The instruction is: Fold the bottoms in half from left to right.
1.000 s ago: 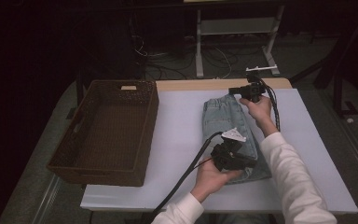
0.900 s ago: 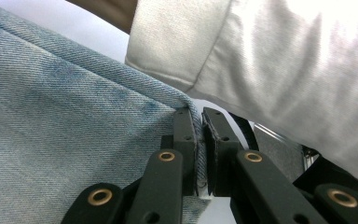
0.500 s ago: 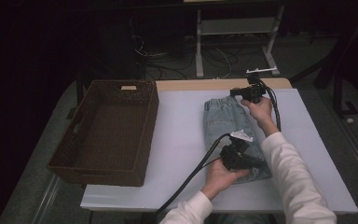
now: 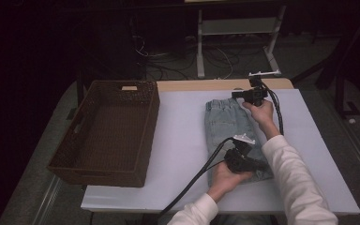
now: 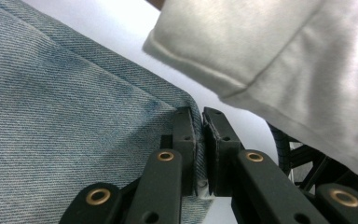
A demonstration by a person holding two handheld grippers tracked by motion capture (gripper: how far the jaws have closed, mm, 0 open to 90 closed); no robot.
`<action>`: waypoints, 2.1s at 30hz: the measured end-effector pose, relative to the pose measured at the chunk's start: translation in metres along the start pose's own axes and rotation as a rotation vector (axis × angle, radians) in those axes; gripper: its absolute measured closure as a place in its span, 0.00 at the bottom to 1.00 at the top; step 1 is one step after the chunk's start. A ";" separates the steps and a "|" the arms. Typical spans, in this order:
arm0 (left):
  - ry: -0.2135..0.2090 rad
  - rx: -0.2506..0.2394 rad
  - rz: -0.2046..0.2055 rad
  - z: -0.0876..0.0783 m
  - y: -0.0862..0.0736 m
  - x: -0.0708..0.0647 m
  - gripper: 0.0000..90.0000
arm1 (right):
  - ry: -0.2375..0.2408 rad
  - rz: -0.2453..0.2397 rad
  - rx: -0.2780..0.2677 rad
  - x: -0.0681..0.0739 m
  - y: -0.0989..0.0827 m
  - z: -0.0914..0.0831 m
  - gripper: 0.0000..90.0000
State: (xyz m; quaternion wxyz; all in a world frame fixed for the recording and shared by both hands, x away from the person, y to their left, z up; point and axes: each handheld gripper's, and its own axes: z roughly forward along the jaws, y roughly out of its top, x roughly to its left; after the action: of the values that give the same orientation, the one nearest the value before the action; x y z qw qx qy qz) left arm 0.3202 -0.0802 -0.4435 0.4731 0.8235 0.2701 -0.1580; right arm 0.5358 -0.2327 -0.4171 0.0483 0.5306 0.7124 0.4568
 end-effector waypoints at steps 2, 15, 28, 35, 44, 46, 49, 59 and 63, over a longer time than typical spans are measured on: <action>-0.009 -0.007 -0.010 0.001 -0.001 0.001 0.88 | -0.002 0.005 -0.005 -0.001 -0.001 -0.001 0.89; -0.007 -0.024 0.036 -0.004 -0.003 -0.005 0.66 | -0.020 -0.010 -0.029 0.009 -0.006 -0.018 0.54; 0.021 -0.088 0.046 -0.029 0.004 -0.006 0.46 | -0.068 -0.054 0.035 0.029 -0.001 -0.033 0.22; -0.007 -0.125 0.040 -0.047 0.010 -0.004 0.34 | -0.073 -0.054 0.050 0.031 0.002 -0.046 0.09; -0.008 -0.111 0.060 -0.070 0.027 0.002 0.14 | -0.012 -0.073 0.082 0.033 0.004 -0.055 0.00; 0.004 -0.114 0.073 -0.075 0.032 0.002 0.11 | -0.001 -0.075 0.080 0.034 0.004 -0.056 0.00; 0.030 -0.108 0.086 -0.083 0.040 0.004 0.05 | 0.007 -0.079 0.070 0.036 0.005 -0.058 0.00; 0.141 -0.114 0.102 -0.107 0.064 0.022 0.00 | 0.012 -0.099 0.050 0.037 0.006 -0.063 0.00; 0.174 -0.142 0.079 -0.117 0.071 0.035 0.00 | 0.007 -0.096 0.039 0.034 0.005 -0.064 0.00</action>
State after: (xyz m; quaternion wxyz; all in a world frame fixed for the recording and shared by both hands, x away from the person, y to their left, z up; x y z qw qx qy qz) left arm 0.3913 0.0022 -0.3537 0.5107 0.8086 0.2883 -0.0476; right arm 0.4893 -0.2433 -0.3624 0.0575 0.4950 0.7459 0.4419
